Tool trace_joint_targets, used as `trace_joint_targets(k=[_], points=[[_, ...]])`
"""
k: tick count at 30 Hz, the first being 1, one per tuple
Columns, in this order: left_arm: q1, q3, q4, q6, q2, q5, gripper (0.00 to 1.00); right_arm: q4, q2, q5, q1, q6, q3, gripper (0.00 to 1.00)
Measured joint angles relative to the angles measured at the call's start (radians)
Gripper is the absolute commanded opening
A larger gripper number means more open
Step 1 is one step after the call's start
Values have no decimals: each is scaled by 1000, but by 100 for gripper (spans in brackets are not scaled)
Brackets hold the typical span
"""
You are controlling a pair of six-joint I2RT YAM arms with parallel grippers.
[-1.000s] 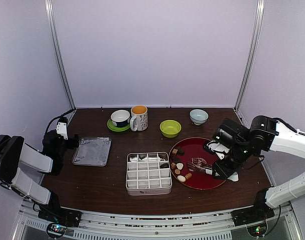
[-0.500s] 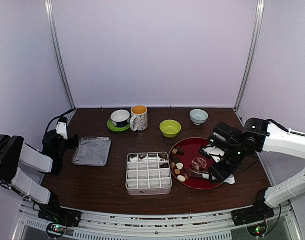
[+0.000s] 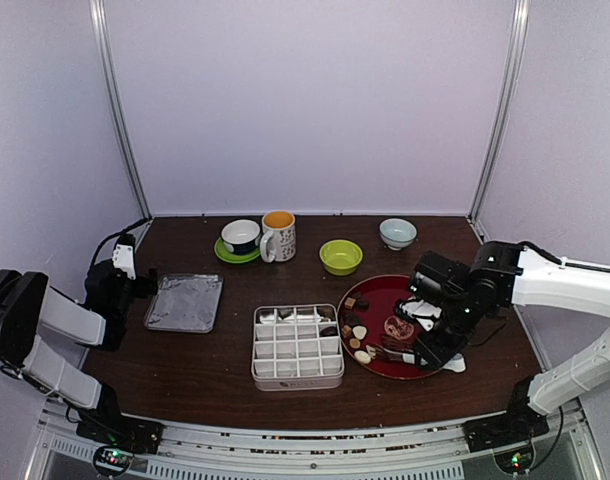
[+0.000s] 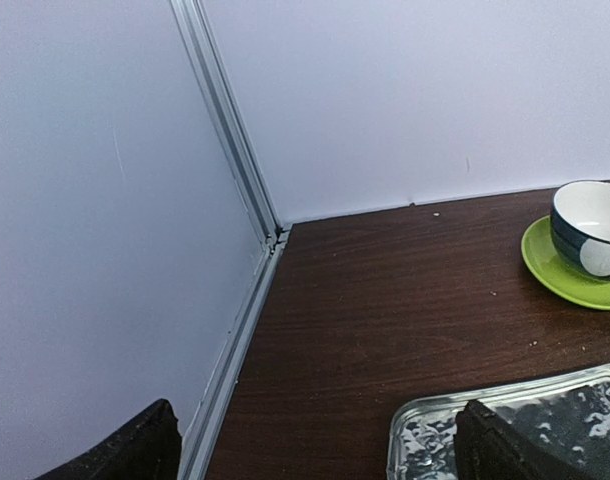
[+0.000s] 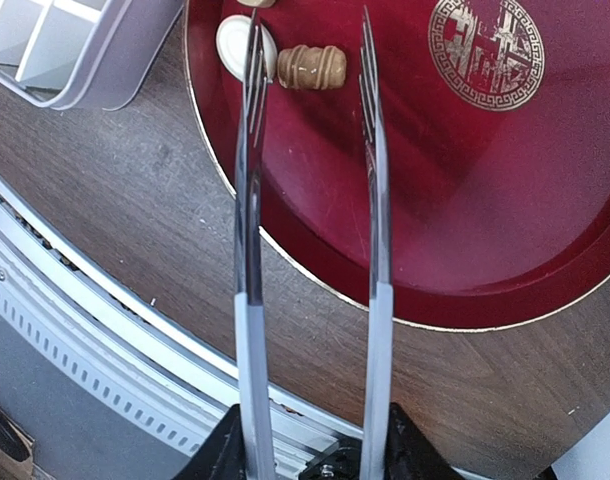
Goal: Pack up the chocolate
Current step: Pick up the fake chocolate from the plate.
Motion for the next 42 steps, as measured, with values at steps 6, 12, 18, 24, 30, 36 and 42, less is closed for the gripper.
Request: trace_joint_targets(k=[6,12,18,24,30,36,42], points=[[0,0,0,0,0,0,98,2,32,6,0,-13,0,41],[0,0,0,0,0,0,98,4,47,32,0,-14,0,40],[0,0,0,0,0,0,98,18,63,42,0,-14,0,38],[0,0,0,0,0,0,98,23,65,47,0,-14,0,36],[0,0,0,0,0,0,98,25,61,47,0,-14,5,34],[0,0,0,0,0,0,98,24,45,47,0,-12,31,33],[0,0,0,0,0,0,98,20,23,47,0,-11,61,32]])
